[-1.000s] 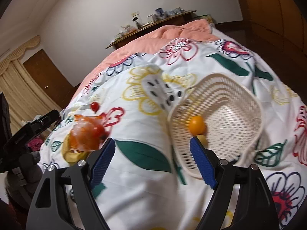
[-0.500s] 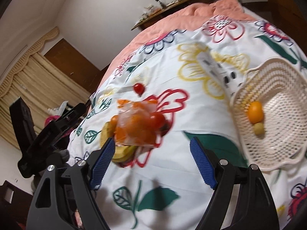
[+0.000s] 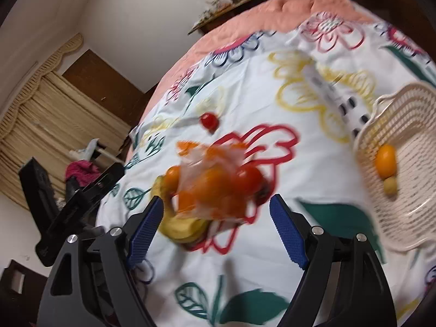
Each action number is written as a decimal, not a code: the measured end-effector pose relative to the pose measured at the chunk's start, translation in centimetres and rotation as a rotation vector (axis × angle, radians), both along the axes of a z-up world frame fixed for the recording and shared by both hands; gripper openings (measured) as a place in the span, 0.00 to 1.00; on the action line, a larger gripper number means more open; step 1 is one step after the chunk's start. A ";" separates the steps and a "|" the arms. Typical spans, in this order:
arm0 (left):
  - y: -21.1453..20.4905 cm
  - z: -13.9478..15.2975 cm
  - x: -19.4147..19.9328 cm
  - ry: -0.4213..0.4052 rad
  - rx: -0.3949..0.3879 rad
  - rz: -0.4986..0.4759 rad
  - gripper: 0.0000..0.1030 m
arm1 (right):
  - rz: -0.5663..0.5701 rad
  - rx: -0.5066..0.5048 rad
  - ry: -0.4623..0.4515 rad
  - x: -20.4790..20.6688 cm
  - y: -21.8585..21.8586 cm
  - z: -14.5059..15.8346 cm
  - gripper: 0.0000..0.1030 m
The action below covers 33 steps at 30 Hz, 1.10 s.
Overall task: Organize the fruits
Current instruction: 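Move the right gripper to the clear bag of oranges while the left gripper returns to the fruit, then close the right gripper on the clear bag of oranges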
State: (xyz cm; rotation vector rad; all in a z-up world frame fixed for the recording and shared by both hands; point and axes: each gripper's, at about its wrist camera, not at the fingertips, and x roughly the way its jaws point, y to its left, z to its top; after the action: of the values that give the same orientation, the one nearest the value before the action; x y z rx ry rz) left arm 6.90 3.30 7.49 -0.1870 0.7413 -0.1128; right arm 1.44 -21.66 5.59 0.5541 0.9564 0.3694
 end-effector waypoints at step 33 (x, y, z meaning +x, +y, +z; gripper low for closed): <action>1.0 -1.5 0.0 0.009 0.003 -0.009 0.97 | 0.057 -0.120 0.009 2.2 4.4 -0.7 0.56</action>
State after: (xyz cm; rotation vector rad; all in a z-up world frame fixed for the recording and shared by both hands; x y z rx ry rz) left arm 6.92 4.30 6.01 -0.1813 0.7517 -0.1192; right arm 3.65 -17.30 4.86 0.4206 0.9975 0.3584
